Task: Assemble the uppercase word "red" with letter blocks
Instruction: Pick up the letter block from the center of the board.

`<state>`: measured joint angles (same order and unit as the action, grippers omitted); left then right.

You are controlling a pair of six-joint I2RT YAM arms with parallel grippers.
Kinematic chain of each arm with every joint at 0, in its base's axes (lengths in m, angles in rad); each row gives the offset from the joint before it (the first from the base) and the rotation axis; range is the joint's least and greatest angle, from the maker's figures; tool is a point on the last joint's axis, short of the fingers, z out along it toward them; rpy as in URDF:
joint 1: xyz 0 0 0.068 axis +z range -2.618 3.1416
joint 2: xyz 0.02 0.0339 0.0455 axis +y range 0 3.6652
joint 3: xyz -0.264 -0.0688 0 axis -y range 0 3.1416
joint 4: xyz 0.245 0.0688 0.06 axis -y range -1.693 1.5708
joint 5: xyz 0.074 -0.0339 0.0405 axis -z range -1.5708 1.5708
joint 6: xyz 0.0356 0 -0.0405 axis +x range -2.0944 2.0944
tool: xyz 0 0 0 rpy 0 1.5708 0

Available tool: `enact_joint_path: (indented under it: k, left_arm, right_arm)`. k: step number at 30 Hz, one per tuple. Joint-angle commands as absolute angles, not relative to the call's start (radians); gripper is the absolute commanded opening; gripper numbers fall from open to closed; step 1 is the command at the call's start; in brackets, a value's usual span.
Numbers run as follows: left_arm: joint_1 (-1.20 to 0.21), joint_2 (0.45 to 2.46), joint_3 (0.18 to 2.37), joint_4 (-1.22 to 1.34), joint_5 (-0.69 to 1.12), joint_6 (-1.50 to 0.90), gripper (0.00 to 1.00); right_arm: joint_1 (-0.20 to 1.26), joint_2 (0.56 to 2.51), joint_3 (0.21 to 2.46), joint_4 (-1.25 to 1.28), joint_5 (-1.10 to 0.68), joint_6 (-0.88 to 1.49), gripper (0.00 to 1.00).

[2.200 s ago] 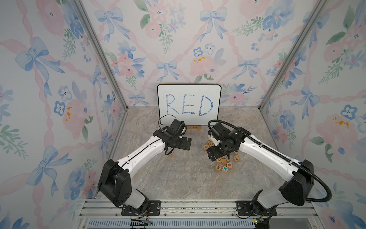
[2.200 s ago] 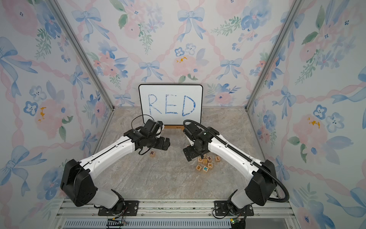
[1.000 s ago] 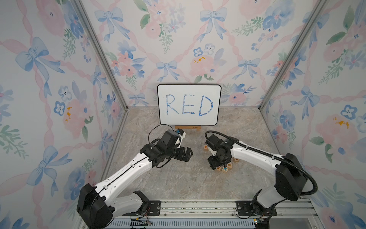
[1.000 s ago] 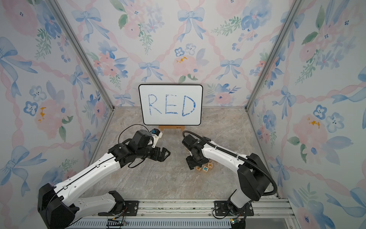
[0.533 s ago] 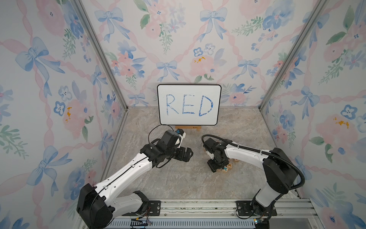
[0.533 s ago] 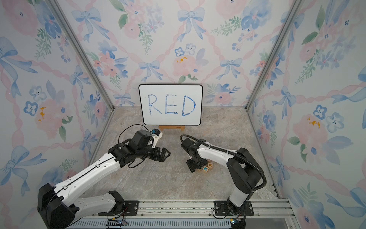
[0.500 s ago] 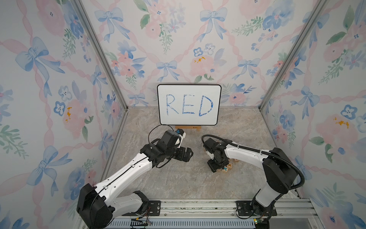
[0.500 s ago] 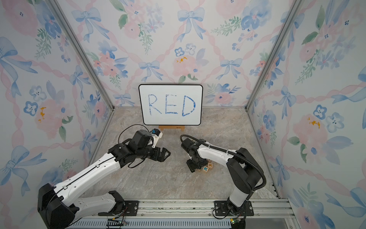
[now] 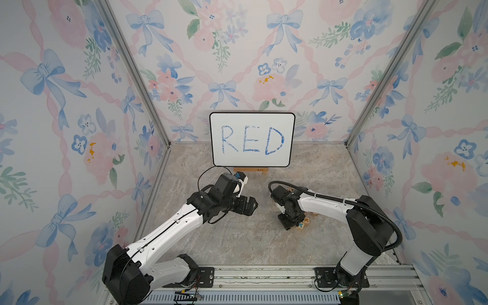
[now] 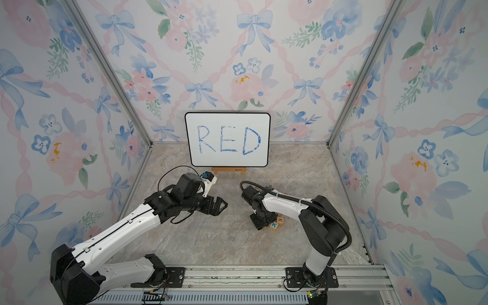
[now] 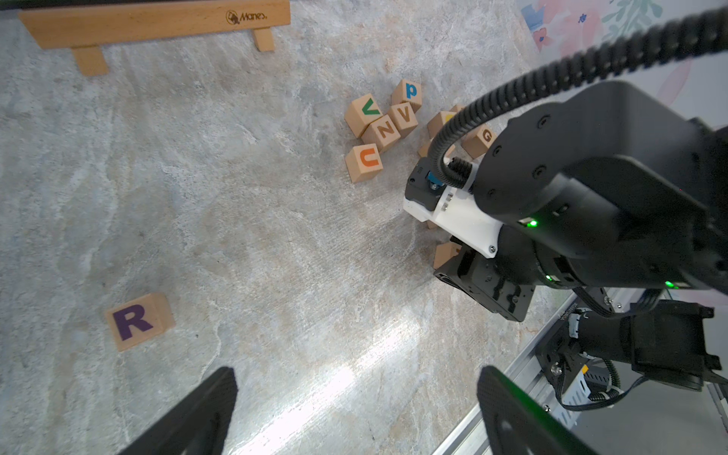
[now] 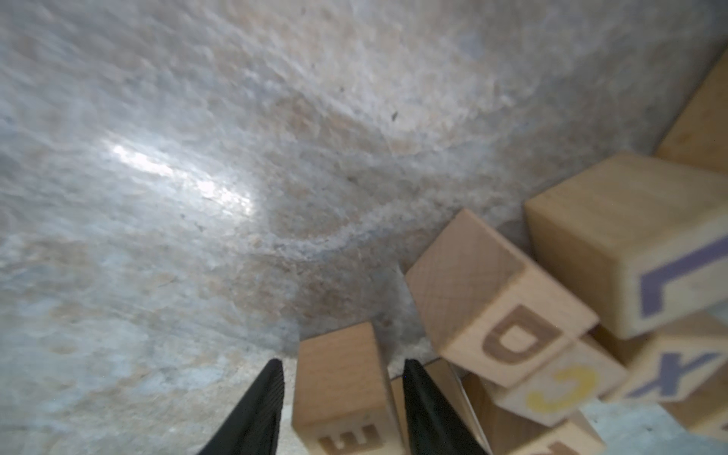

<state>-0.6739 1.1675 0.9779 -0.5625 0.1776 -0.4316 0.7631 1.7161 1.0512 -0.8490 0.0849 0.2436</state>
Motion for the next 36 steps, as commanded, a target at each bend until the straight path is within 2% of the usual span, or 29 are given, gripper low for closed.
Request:
enact_joint_path:
  k: [1, 5, 7, 9, 22, 36]
  left_arm:
    - [-0.677, 1.156, 0.967, -0.556, 0.191, -0.445, 0.98]
    - [-0.677, 1.153, 0.967, -0.557, 0.189, -0.445, 0.98]
    - [-0.677, 1.151, 0.969, -0.556, 0.188, -0.443, 0.98]
    - [-0.677, 1.145, 0.970, -0.557, 0.183, -0.443, 0.98]
    - [-0.675, 1.117, 1.054, -0.560, 0.169, -0.469, 0.98]
    - [-0.640, 1.013, 1.091, -0.600, 0.157, -0.505, 0.98]
  right_arm:
    - [0.783, 1.719, 1.039, -0.890, 0.136, 0.255, 0.51]
    - [0.797, 1.726, 1.046, -0.903, 0.167, 0.266, 0.43]
    - [0.803, 1.731, 1.056, -0.905, 0.172, 0.270, 0.33]
    - [0.810, 1.738, 1.070, -0.911, 0.178, 0.271, 0.29]
    - [0.839, 1.826, 1.278, -0.948, 0.150, 0.219, 0.30]
    - [0.833, 2.088, 1.670, -1.007, 0.080, 0.202, 0.30]
